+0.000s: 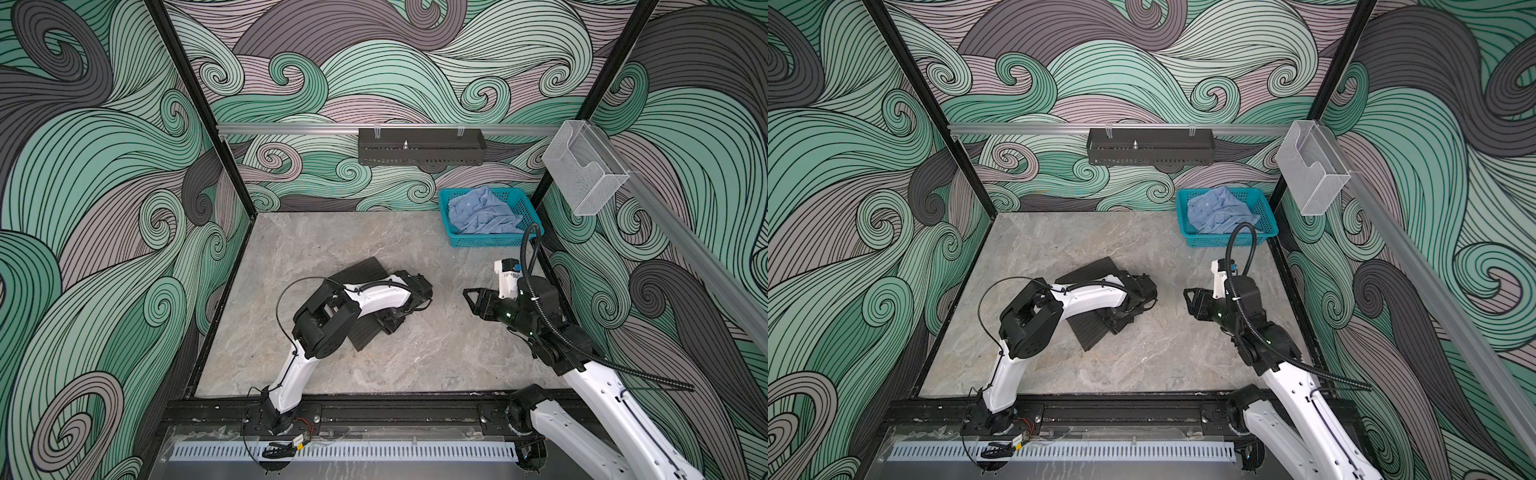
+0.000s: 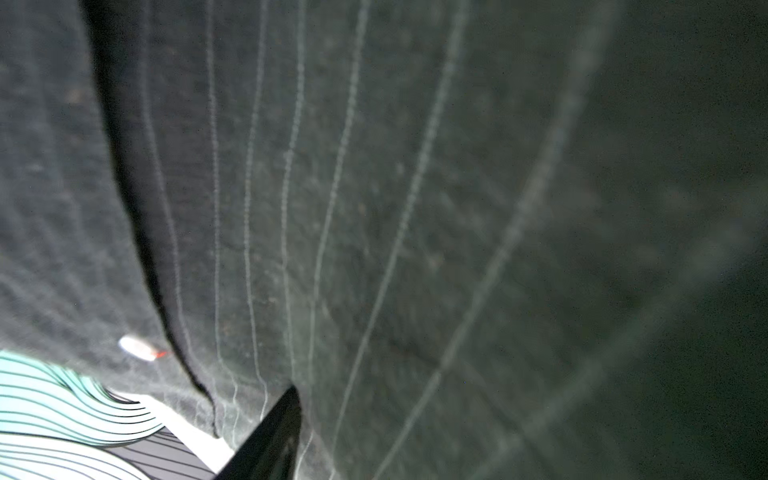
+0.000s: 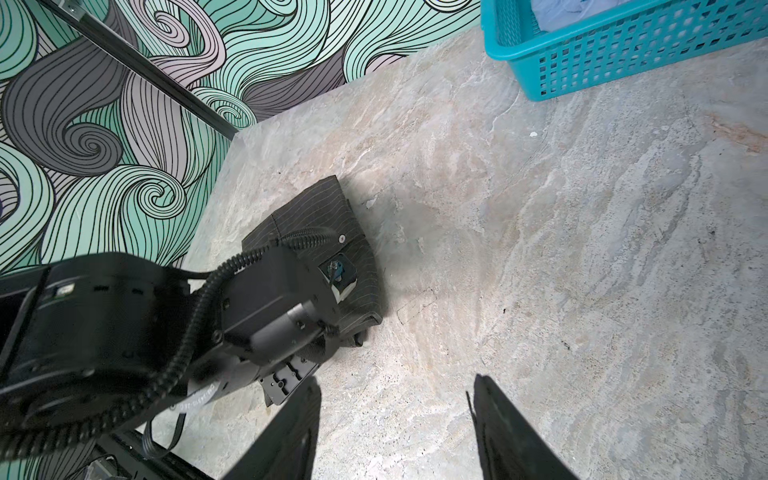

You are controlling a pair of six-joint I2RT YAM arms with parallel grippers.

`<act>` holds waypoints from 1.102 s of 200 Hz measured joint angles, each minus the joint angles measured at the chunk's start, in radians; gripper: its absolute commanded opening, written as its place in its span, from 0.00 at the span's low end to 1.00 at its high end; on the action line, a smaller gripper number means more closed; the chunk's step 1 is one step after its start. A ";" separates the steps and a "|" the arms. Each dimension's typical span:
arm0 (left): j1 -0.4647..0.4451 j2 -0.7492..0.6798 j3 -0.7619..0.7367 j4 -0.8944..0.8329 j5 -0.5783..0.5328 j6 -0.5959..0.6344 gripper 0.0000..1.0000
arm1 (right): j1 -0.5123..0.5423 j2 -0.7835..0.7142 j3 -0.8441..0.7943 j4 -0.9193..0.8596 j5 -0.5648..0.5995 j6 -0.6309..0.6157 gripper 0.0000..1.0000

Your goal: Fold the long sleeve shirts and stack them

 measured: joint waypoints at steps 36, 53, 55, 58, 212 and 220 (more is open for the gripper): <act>0.044 0.017 0.032 -0.024 0.096 0.057 0.37 | -0.002 0.001 0.000 0.000 -0.002 0.000 0.59; 0.057 0.018 0.027 -0.024 0.115 0.079 0.32 | -0.002 0.006 0.000 0.001 -0.006 0.000 0.59; 0.057 0.018 0.027 -0.024 0.116 0.079 0.31 | -0.002 0.007 0.000 0.001 -0.007 0.000 0.60; 0.057 0.017 0.026 -0.024 0.118 0.082 0.28 | -0.002 0.008 0.000 0.001 -0.008 0.000 0.60; -0.010 -0.173 0.043 0.029 0.896 0.199 0.00 | -0.028 0.037 0.045 0.019 -0.018 -0.010 0.60; -0.007 -0.183 0.068 0.031 0.982 0.198 0.00 | -0.031 0.037 0.051 0.019 -0.018 -0.013 0.60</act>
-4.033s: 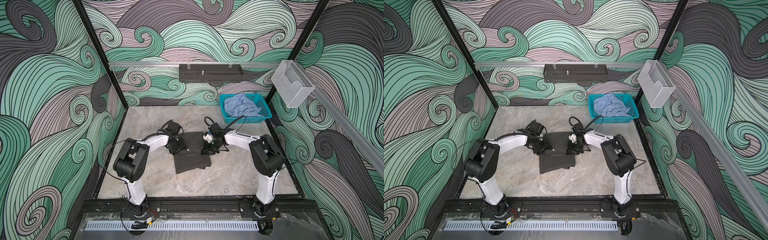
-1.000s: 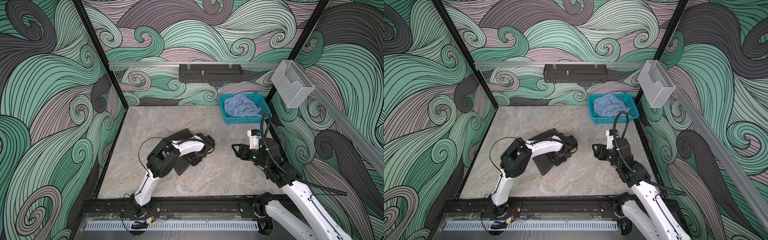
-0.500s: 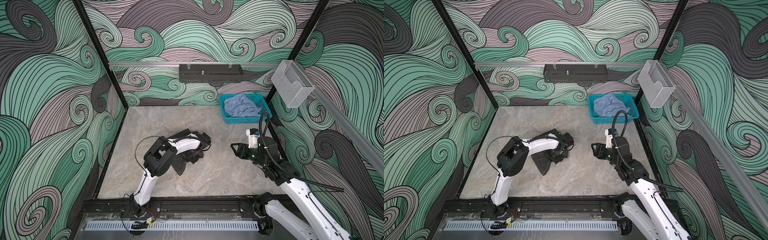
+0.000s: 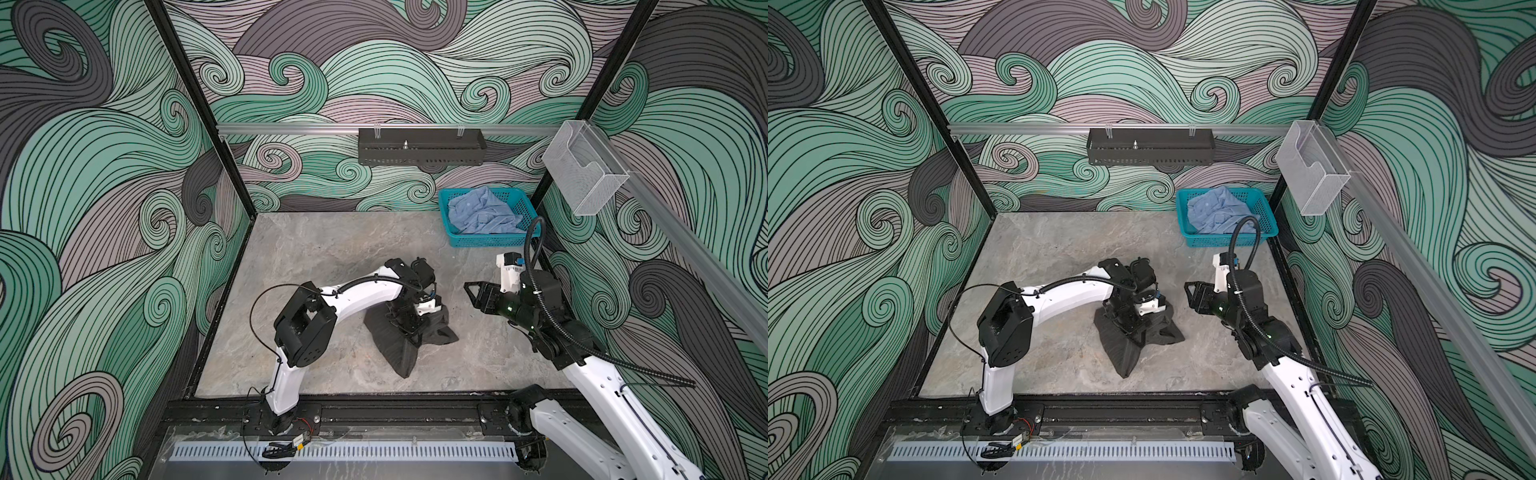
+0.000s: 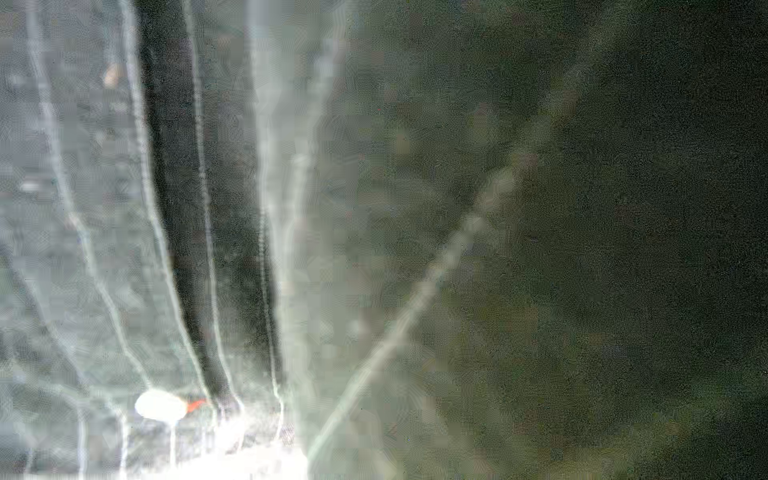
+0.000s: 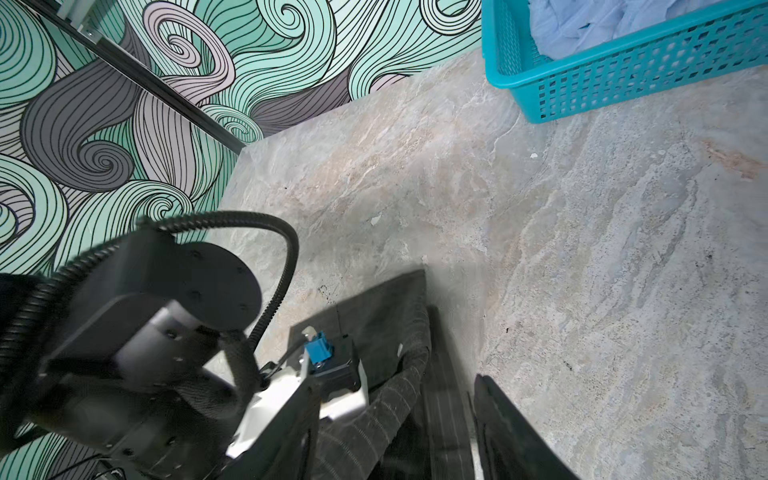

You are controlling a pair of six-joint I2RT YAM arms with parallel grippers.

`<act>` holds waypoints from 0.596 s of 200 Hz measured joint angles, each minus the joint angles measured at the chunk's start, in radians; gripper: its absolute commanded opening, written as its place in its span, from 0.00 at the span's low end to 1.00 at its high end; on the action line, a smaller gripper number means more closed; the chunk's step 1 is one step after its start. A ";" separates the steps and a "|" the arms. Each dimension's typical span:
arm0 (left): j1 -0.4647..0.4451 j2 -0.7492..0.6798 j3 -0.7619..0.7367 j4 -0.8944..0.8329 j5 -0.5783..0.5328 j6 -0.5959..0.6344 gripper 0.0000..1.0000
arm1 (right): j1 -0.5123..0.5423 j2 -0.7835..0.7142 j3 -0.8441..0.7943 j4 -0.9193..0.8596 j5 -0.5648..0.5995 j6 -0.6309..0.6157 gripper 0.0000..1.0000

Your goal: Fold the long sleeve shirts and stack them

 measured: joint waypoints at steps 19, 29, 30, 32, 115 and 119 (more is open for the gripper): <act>0.024 -0.039 0.019 0.050 0.200 -0.037 0.00 | -0.006 0.000 0.014 -0.006 0.000 -0.006 0.60; 0.050 -0.061 0.014 0.089 0.280 -0.074 0.00 | -0.010 0.000 0.019 -0.008 0.001 -0.008 0.60; 0.054 -0.066 0.011 0.098 0.293 -0.081 0.00 | -0.010 0.000 0.020 -0.008 0.001 -0.008 0.60; 0.059 -0.070 0.008 0.106 0.304 -0.087 0.00 | -0.010 0.000 0.021 -0.008 0.001 -0.008 0.60; 0.377 0.178 -0.158 0.331 0.313 -0.257 0.00 | -0.016 0.069 0.028 0.006 -0.012 0.010 0.60; 0.383 0.193 -0.169 0.334 0.299 -0.262 0.00 | -0.016 0.074 0.028 0.008 -0.015 0.013 0.60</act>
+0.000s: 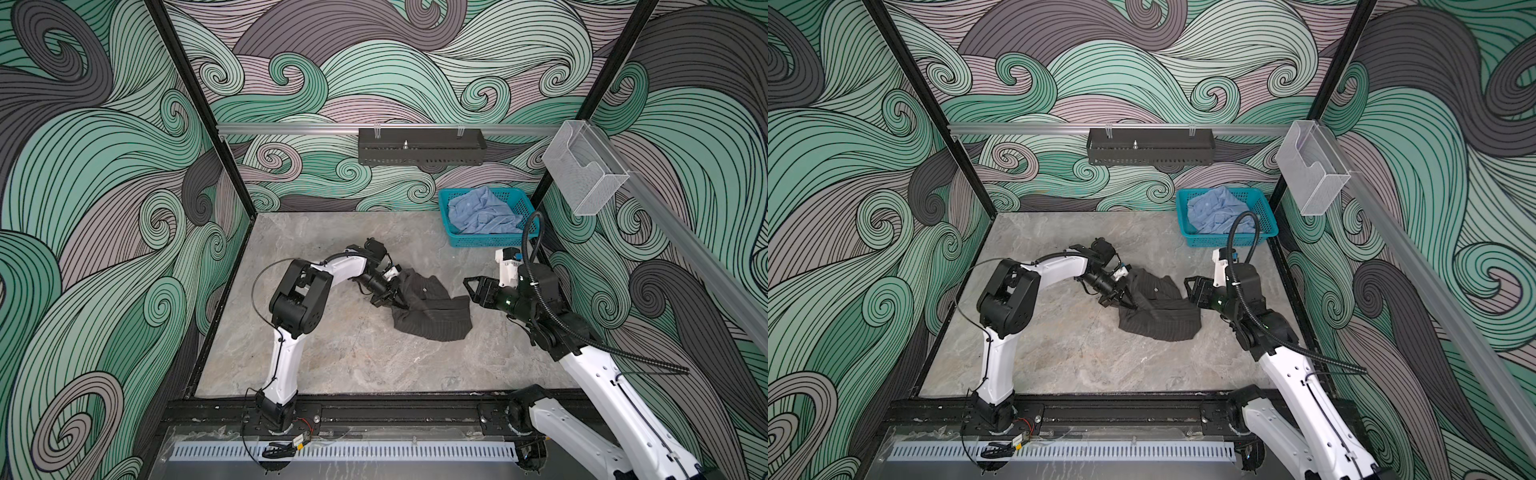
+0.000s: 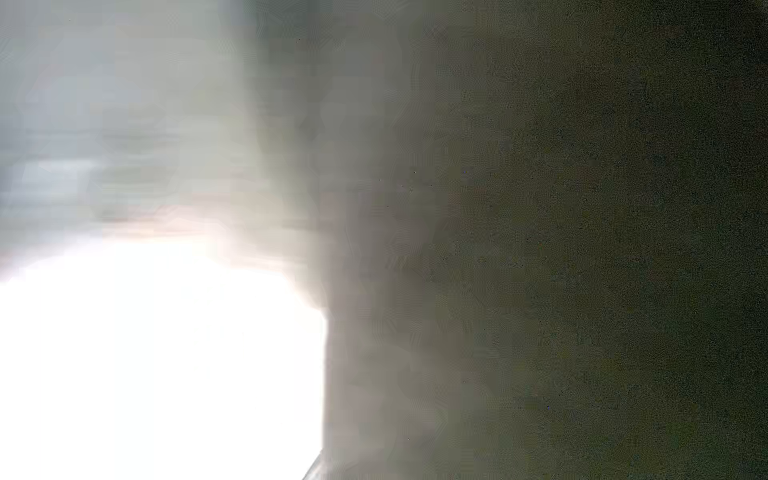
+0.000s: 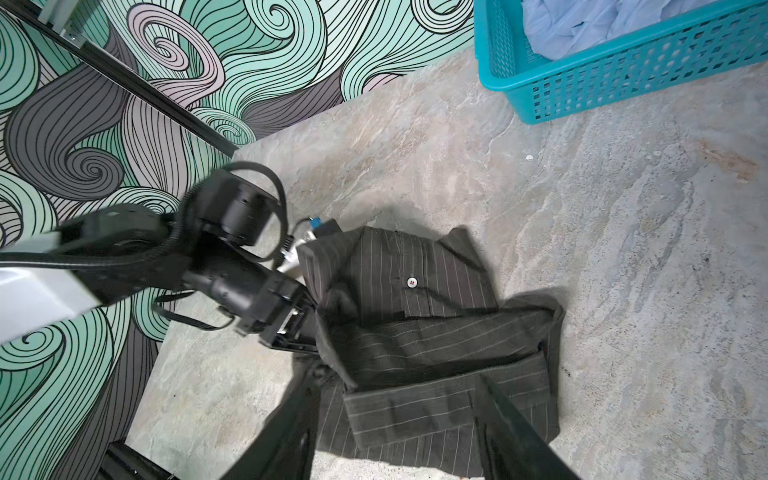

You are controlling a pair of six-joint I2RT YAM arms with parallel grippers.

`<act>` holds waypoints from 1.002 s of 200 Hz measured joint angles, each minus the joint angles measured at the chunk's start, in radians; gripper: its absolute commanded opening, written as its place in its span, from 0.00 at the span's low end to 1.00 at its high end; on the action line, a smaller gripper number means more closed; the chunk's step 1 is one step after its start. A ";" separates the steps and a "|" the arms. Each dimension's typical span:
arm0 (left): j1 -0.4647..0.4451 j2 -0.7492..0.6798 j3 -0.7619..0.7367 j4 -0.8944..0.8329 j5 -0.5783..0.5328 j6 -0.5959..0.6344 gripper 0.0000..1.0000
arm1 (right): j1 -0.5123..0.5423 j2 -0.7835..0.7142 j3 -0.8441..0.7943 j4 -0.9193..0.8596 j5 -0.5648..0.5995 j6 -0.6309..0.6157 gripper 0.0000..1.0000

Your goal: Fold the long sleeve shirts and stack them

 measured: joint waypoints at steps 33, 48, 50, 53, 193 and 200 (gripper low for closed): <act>0.048 0.019 -0.059 -0.008 -0.089 -0.021 0.00 | 0.000 0.033 -0.002 0.005 -0.022 0.013 0.61; 0.063 0.005 -0.066 -0.005 -0.115 -0.025 0.00 | 0.000 0.047 -0.016 0.011 -0.033 0.021 0.61; 0.065 0.002 -0.068 -0.005 -0.119 -0.026 0.00 | 0.000 0.049 -0.019 0.011 -0.035 0.023 0.61; 0.068 0.001 -0.071 -0.005 -0.123 -0.027 0.00 | 0.000 0.055 -0.023 0.012 -0.038 0.026 0.61; 0.161 -0.199 -0.245 0.064 -0.188 -0.114 0.81 | 0.045 0.441 -0.138 0.027 -0.163 0.063 0.64; 0.164 -0.227 -0.245 0.058 -0.207 -0.111 0.85 | 0.045 0.452 -0.124 0.027 -0.163 0.055 0.64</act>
